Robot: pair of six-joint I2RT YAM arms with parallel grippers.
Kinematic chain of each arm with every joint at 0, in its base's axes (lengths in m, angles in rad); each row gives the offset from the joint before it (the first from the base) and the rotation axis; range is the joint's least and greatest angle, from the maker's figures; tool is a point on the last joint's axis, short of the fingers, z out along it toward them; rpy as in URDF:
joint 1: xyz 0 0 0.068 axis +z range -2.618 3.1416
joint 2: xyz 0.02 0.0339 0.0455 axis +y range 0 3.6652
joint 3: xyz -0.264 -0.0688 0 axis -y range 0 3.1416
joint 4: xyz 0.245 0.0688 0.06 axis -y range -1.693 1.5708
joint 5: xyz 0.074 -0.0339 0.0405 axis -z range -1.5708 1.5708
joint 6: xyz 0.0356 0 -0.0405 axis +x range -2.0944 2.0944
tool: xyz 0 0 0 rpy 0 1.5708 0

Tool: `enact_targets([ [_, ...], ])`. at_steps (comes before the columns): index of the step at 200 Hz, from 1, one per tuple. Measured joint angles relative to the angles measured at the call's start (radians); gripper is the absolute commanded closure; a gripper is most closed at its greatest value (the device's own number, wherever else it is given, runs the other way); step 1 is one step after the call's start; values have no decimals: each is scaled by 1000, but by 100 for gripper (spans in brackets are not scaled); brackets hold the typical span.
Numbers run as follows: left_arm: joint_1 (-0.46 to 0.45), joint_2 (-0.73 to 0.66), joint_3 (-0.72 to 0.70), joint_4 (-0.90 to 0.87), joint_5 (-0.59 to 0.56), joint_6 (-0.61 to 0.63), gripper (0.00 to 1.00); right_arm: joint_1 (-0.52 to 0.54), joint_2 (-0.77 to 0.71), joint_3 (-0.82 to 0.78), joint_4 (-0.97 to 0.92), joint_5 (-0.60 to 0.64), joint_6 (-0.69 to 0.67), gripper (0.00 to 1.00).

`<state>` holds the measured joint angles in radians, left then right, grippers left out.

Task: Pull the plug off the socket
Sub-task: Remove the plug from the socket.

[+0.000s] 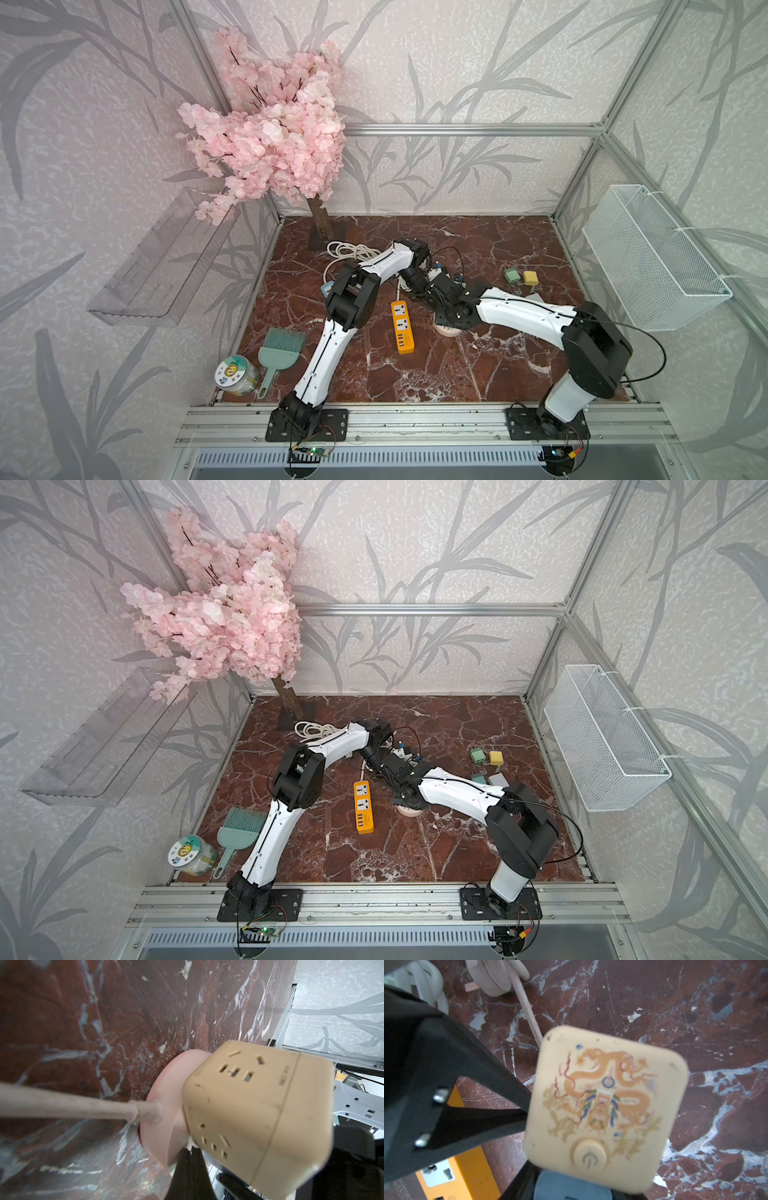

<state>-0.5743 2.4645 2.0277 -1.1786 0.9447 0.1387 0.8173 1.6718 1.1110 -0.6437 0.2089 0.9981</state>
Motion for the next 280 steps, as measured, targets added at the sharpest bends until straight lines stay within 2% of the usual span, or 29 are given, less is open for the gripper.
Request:
enact_targets([
  [110, -5, 8, 14, -34, 3, 0, 100, 23, 4, 40, -72, 29, -50, 70],
  [176, -5, 11, 21, -44, -3, 0, 100, 24, 59, 118, -145, 26, -89, 75],
  [229, -6, 14, 25, -44, -9, -1, 100, 39, -21, -21, -4, 38, -138, 81],
  [280, -2, 15, 31, -53, -18, -1, 100, 64, -25, -36, 39, 89, -206, 87],
])
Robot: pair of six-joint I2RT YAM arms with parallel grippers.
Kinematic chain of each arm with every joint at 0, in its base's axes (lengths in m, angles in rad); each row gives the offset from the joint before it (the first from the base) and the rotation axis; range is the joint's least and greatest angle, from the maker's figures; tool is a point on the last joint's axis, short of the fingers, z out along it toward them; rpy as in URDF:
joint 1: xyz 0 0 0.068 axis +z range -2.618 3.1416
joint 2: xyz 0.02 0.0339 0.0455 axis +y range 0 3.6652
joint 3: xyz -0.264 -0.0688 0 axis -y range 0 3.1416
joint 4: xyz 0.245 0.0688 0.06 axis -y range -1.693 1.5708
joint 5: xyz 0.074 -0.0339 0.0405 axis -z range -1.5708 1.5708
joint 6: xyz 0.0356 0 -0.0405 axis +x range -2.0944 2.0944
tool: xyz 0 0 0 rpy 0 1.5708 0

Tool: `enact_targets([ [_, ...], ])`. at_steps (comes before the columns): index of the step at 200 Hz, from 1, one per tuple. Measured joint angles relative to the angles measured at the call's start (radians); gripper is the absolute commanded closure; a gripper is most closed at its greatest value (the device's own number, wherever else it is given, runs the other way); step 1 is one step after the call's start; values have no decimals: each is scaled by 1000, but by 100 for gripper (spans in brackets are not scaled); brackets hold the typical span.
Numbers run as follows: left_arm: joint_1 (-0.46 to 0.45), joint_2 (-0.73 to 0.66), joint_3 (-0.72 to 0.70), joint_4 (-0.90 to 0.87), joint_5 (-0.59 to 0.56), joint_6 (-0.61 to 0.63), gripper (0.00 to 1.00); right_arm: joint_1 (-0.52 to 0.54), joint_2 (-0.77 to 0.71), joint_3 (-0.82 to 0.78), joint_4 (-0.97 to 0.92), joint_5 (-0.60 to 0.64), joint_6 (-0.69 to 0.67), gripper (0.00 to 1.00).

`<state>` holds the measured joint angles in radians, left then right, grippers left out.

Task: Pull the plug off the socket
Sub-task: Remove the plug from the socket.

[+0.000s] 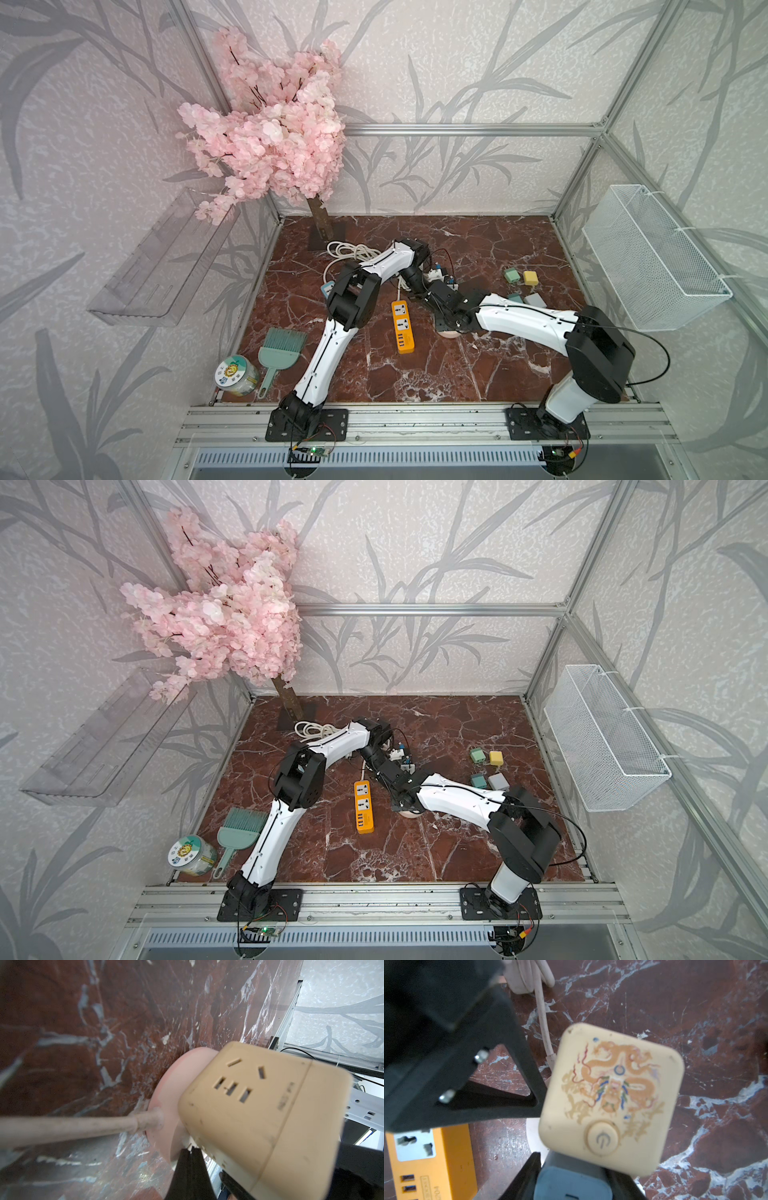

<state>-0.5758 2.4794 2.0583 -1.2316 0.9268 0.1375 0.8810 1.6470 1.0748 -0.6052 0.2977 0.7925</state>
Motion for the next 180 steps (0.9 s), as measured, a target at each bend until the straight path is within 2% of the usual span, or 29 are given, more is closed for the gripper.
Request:
enact_targets([
  [52, 0, 0, 4, -4, -10, 0, 100, 13, -10, -23, 33, 35, -11, 87],
  [104, -2, 0, 6, -3, -11, -1, 100, -61, 4, 10, -1, -108, 14, 87],
  [180, -2, 0, 13, -6, -24, -1, 100, -89, 72, 119, -119, -167, 13, 87],
])
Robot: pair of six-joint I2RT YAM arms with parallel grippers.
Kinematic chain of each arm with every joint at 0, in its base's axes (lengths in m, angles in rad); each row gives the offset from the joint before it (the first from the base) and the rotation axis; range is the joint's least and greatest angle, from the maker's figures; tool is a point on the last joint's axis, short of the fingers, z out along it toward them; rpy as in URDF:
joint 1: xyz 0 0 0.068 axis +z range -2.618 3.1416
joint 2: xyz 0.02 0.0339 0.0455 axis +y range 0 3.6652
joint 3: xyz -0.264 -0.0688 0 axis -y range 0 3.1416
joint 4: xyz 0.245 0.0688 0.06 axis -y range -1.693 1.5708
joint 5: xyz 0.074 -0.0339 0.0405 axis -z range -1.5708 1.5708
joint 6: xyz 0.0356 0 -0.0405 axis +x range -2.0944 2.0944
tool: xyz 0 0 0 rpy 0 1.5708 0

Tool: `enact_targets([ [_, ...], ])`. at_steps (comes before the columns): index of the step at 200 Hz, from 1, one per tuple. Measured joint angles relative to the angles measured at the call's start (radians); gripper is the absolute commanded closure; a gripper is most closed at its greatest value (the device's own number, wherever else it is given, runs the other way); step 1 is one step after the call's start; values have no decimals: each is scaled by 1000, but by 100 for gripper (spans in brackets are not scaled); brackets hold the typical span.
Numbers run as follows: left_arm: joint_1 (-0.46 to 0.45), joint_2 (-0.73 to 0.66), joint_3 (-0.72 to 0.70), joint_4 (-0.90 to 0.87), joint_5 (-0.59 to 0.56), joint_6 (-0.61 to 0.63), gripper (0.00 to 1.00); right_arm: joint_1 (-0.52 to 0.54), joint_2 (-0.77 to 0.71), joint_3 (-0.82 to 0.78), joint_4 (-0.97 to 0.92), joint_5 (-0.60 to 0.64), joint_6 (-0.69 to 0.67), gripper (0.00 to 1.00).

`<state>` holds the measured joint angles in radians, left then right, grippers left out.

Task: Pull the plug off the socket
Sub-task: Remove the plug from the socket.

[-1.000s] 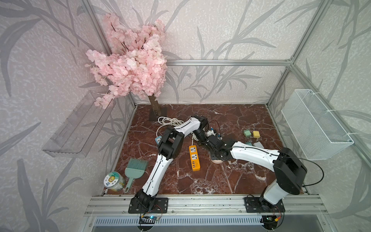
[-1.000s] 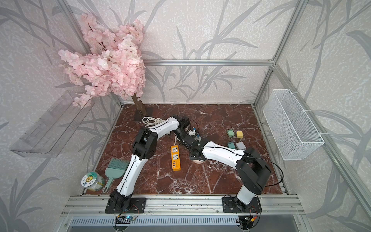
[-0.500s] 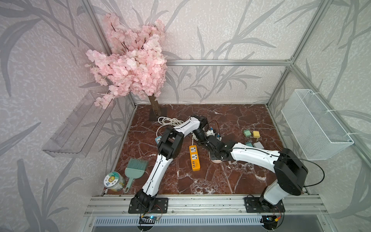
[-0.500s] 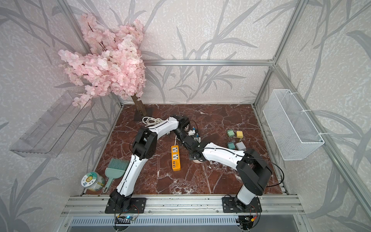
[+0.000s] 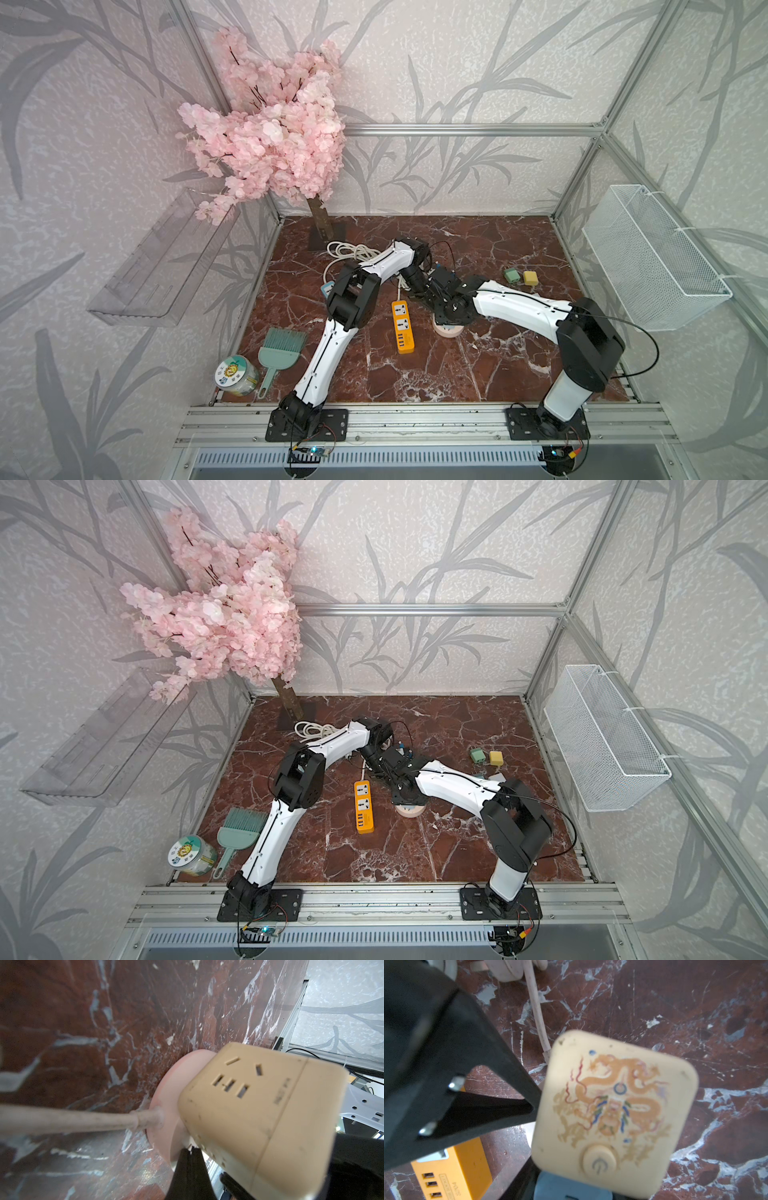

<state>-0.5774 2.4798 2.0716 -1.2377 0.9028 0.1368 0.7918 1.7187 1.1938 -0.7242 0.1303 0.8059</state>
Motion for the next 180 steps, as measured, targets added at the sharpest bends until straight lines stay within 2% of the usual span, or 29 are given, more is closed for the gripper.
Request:
enact_targets([
  [43, -2, 0, 0, -2, -2, 0, 100, 24, -31, -49, 47, 36, -15, 87],
  [125, -3, 0, 0, -42, -10, -2, 100, 148, -118, -198, 191, 206, -18, 92],
  [180, -3, 0, 1, -42, -14, -2, 100, 153, -132, -221, 226, 230, -18, 91],
])
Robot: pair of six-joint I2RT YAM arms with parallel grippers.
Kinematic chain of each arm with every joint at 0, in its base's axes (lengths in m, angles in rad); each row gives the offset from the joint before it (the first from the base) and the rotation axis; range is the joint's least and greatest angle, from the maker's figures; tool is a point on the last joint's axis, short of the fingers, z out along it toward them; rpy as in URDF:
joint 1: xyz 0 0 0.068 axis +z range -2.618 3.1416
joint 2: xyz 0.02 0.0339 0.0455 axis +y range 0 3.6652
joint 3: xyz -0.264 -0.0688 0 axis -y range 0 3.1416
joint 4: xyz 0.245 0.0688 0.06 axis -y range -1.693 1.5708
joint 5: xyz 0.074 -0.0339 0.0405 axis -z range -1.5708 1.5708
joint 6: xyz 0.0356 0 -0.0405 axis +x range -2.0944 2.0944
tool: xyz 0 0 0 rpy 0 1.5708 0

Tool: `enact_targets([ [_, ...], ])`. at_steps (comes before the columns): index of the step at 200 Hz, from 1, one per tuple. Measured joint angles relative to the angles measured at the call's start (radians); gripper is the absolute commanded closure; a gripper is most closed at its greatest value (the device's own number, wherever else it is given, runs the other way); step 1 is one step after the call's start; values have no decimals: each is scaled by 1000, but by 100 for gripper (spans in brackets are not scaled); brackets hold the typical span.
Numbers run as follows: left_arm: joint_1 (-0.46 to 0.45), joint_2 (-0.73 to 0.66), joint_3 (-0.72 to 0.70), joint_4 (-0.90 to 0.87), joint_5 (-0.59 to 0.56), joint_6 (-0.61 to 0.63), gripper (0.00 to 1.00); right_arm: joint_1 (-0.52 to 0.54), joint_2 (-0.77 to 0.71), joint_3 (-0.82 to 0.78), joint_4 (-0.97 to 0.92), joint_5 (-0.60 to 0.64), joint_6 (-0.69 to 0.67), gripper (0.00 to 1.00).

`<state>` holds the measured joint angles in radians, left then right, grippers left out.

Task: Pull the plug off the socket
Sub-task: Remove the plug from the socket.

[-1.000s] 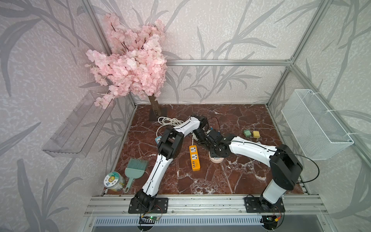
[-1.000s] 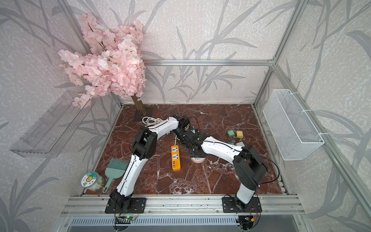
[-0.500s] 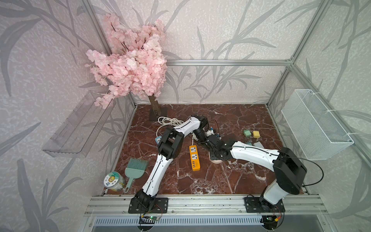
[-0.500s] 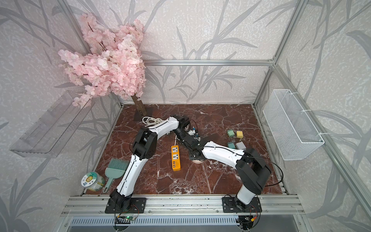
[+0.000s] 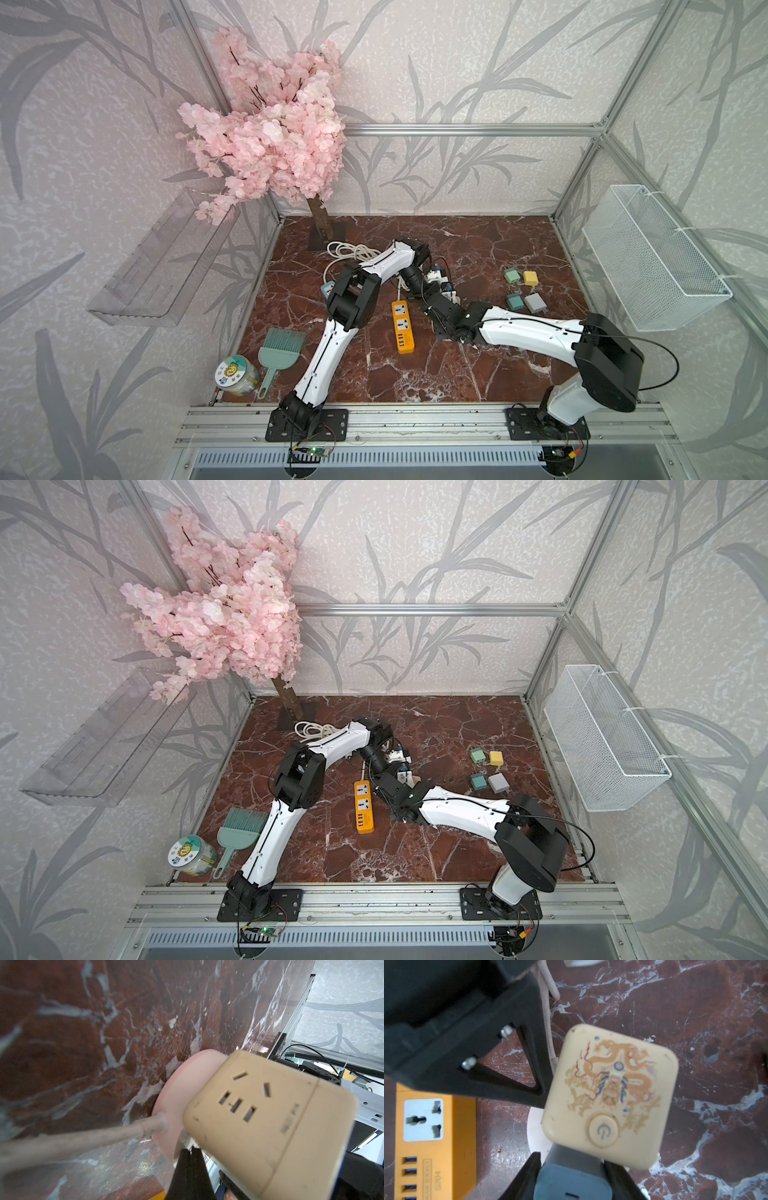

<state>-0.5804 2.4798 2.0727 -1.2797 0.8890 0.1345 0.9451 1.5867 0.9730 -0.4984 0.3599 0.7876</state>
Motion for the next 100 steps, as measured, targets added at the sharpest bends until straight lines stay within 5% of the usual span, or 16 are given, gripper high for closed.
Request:
enact_targets([
  [60, -1, 0, 7, 13, -8, 0, 100, -142, 58, 135, -137, -231, -16, 91],
  [100, 0, 0, 13, 13, -18, 0, 100, -164, 95, 196, -204, -275, -34, 92],
])
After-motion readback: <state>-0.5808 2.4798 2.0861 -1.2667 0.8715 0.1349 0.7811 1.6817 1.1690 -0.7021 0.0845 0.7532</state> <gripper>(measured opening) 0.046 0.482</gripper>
